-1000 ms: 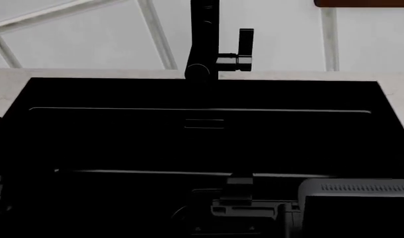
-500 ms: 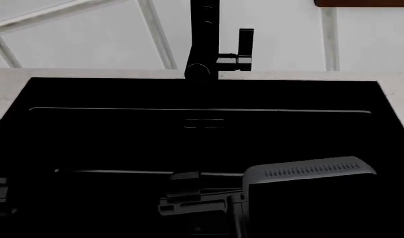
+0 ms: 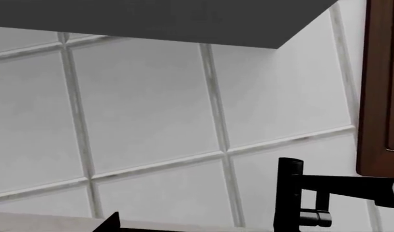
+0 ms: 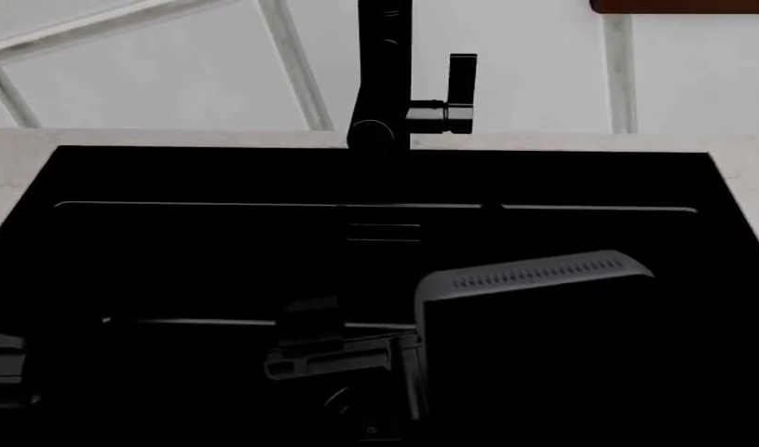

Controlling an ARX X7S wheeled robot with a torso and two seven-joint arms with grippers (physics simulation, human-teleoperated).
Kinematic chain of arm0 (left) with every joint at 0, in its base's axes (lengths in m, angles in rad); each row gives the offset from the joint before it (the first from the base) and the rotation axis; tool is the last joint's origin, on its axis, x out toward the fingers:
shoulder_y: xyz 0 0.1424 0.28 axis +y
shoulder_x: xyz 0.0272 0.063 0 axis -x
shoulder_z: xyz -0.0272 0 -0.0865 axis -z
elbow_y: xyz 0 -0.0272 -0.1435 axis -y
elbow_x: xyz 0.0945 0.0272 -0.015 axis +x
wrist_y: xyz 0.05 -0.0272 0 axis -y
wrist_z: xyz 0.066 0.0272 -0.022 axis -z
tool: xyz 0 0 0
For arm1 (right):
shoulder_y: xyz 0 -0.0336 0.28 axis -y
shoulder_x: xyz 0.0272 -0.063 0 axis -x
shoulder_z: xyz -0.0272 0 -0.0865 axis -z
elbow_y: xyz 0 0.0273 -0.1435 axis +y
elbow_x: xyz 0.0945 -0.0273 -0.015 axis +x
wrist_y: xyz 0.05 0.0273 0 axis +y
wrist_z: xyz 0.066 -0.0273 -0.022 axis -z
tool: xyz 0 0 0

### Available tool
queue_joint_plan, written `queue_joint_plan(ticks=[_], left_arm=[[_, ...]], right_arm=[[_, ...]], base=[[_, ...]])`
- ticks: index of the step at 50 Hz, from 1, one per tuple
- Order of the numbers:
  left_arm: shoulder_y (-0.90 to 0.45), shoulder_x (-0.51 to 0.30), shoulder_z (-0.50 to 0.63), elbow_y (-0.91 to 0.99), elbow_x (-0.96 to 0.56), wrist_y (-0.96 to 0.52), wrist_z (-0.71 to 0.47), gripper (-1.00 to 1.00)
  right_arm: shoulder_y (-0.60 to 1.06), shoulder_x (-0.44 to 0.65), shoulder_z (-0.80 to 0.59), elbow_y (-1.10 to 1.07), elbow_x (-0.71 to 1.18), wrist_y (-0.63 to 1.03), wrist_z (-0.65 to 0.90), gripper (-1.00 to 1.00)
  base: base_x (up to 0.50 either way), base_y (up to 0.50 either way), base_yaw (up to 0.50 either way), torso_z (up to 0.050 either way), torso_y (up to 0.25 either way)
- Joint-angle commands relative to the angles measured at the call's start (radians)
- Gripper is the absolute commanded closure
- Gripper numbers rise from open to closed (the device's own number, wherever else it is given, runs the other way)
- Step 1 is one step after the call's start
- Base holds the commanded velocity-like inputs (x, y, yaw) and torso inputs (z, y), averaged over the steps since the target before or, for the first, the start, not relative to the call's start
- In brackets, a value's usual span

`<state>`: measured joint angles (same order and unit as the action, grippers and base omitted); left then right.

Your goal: Turn the sink spout to the right.

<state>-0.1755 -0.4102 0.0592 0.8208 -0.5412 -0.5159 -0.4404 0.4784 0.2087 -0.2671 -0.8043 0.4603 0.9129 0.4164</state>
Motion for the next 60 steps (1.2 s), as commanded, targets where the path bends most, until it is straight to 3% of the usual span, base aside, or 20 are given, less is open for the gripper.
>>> queue_joint_plan(ticks=[1, 21, 39, 60], left_arm=[[-0.003, -0.002, 0.012, -0.003, 0.002, -0.001, -0.002, -1.00], [-0.011, -0.010, 0.036, -0.022, -0.023, -0.017, 0.011, -1.00], [-0.014, -0.016, 0.057, -0.025, -0.001, -0.003, 0.013, -1.00], [-0.011, -0.023, 0.063, -0.027, -0.005, 0.004, 0.012, -1.00]], right_arm=[[0.028, -0.004, -0.007, 0.012, 0.009, 0.015, 0.009, -1.00], [0.143, -0.043, -0.034, 0.115, 0.001, -0.036, -0.004, -1.00], [0.236, -0.115, -0.057, 0.376, -0.018, -0.187, -0.049, -1.00], [0.257, -0.120, -0.112, 0.572, -0.061, -0.304, -0.052, -1.00]], base=[[0.00, 0.00, 0.00, 0.000, 0.000], [0.00, 0.00, 0.00, 0.000, 0.000], [0.00, 0.00, 0.00, 0.000, 0.000], [0.00, 0.00, 0.00, 0.000, 0.000]])
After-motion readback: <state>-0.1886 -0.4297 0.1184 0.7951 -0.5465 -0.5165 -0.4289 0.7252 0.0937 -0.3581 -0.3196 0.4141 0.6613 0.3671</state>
